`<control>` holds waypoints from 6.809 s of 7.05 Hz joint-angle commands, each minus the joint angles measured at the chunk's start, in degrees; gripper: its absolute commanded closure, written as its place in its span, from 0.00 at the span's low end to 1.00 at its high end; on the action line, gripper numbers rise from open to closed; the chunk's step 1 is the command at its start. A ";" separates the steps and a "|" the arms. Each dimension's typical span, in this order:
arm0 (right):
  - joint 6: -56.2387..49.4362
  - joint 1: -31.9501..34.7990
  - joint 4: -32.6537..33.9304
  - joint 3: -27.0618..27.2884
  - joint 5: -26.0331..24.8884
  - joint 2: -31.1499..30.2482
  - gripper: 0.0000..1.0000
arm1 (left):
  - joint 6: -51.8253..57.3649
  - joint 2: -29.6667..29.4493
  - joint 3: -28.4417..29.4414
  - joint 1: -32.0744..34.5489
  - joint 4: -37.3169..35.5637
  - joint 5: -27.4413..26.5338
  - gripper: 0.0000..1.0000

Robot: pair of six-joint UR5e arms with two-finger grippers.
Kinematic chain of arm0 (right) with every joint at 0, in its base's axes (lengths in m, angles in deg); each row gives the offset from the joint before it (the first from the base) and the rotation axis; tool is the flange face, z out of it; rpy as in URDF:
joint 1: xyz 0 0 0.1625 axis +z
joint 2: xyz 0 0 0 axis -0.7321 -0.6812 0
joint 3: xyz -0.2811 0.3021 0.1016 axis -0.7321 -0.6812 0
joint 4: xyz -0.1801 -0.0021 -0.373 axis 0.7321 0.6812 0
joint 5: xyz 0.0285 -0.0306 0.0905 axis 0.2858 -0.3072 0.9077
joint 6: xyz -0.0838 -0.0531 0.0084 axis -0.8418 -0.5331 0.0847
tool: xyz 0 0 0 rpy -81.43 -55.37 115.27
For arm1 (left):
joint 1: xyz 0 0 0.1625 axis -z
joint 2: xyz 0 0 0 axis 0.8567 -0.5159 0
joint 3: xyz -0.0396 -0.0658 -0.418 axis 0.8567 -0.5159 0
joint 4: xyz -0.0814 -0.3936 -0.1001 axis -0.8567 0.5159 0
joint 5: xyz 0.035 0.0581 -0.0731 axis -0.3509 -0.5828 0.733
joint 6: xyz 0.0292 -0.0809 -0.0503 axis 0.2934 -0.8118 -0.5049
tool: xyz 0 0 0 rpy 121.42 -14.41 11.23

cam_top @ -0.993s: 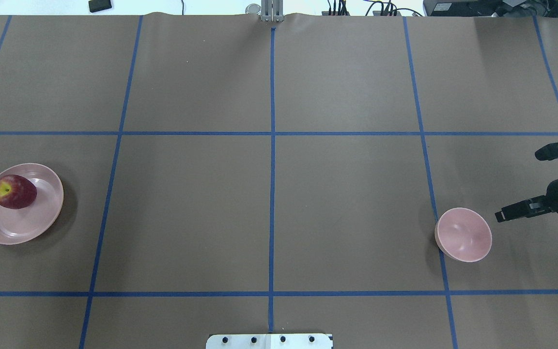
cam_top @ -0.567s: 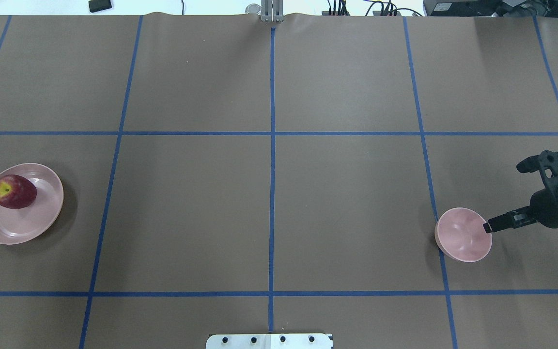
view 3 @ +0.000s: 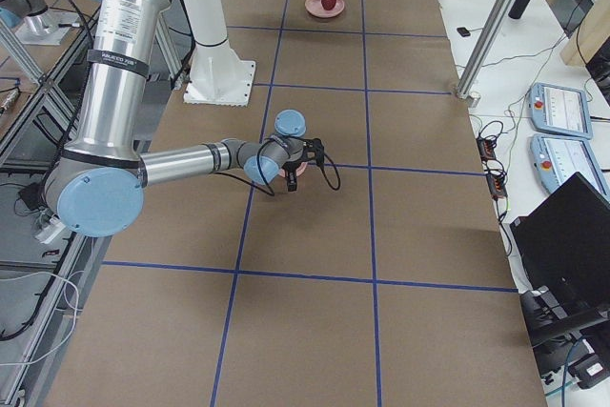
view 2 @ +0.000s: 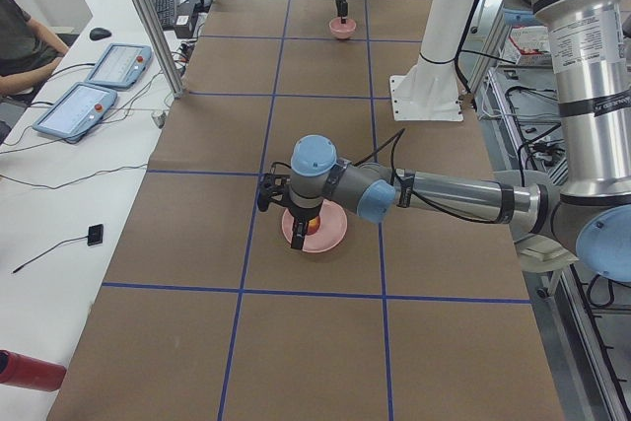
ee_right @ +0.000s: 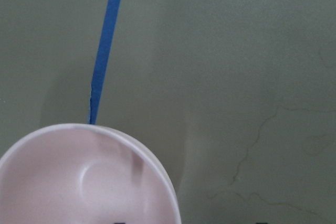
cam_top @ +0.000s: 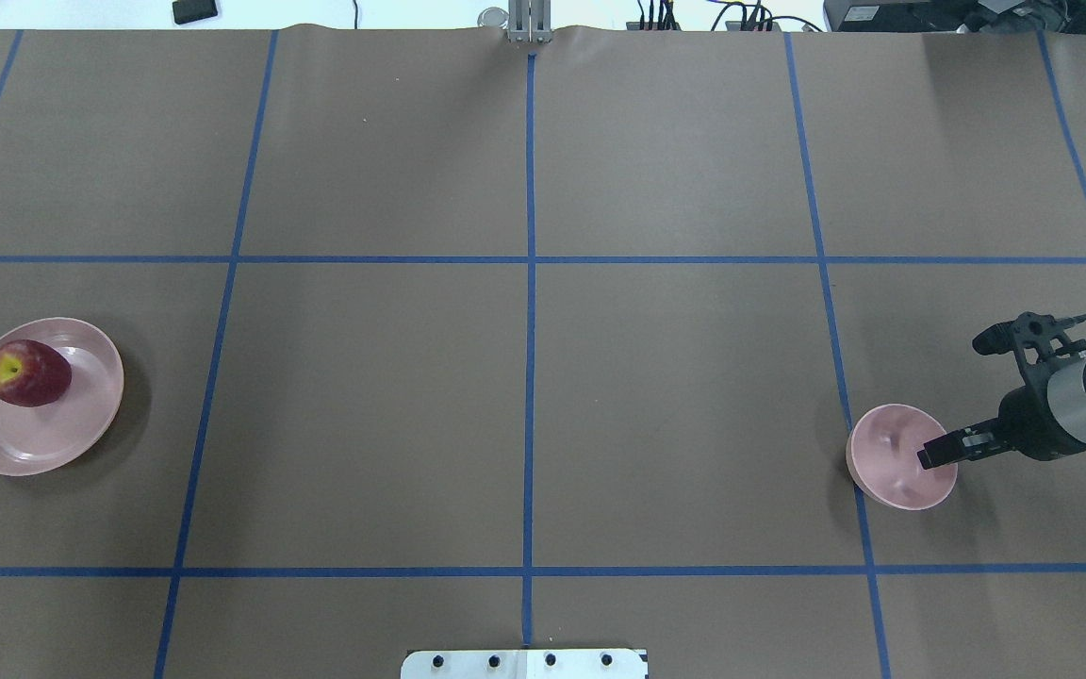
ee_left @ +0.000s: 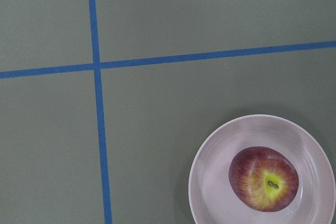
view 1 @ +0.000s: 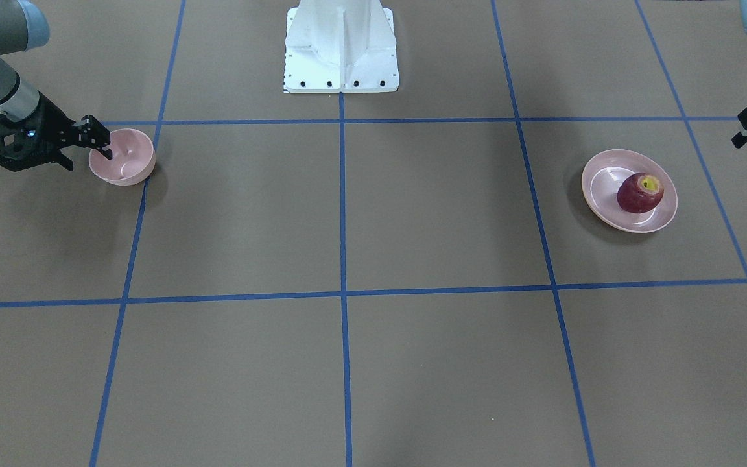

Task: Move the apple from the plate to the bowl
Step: 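Reach the right gripper down to the rim of the pink bowl, then grip the bowl rim with the right gripper and slide it toward table center, then release the bowl and withdraw the right gripper while the left gripper reaches the apple, then grasp the red apple on the pink plate with the left gripper and lift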

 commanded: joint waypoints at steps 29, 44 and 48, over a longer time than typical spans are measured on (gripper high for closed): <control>19.73 11.91 19.42 -7.58 5.82 35.95 0.00 | -14.49 -2.72 1.35 -16.84 5.18 -7.17 0.02; -14.03 22.38 19.42 -4.49 5.90 16.58 0.00 | -21.00 -8.61 11.64 -24.15 10.98 -11.13 0.43; -13.59 22.73 19.16 -3.78 4.94 15.97 0.00 | -30.97 -17.78 0.96 -23.80 -4.75 -1.02 1.00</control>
